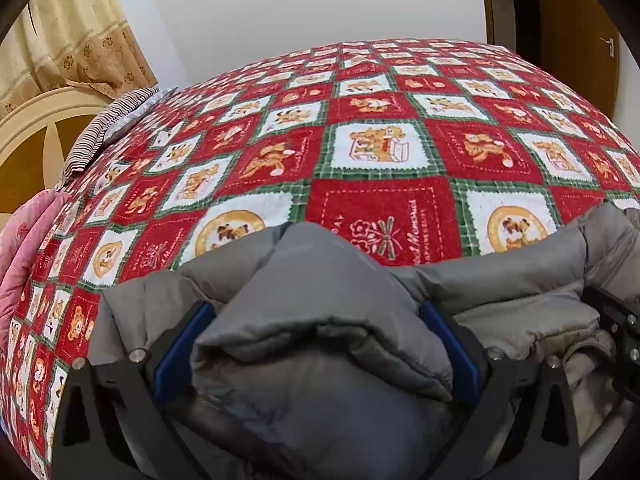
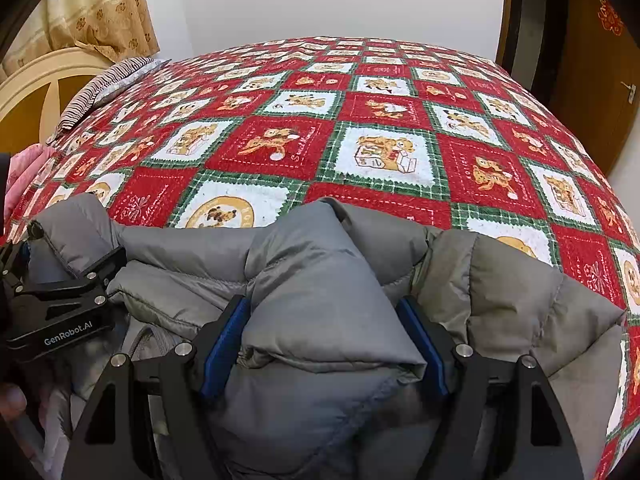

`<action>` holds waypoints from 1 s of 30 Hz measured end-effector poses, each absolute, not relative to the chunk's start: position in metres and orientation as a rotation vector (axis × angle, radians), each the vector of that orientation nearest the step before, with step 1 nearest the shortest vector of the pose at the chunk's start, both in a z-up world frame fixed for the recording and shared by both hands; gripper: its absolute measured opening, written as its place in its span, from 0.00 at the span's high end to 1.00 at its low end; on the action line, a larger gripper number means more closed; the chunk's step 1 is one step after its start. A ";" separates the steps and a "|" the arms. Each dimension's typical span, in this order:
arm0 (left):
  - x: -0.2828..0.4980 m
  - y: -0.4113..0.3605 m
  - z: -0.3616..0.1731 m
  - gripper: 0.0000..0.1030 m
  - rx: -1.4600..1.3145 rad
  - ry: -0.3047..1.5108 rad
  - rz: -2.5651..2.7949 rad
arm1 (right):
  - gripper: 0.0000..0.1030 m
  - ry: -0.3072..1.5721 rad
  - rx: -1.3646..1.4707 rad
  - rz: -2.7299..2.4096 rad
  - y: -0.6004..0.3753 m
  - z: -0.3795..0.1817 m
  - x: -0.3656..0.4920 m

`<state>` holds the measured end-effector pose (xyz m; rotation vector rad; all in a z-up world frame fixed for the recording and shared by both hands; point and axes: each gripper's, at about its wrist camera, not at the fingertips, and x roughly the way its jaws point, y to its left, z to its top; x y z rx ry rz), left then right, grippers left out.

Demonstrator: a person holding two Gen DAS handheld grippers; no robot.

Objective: Fold large clothes
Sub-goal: 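Fold the held hem up over the jacket body with both tools and press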

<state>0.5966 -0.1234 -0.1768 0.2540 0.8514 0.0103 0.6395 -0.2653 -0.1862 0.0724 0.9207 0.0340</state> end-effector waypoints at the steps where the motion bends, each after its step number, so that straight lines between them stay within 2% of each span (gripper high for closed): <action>1: 0.597 -0.123 -0.177 0.00 0.254 0.851 0.010 | 0.26 0.921 0.070 0.033 -0.265 -0.186 0.640; 30: 0.596 -0.129 -0.179 0.00 0.291 0.842 0.031 | 0.26 0.927 0.056 0.027 -0.263 -0.187 0.641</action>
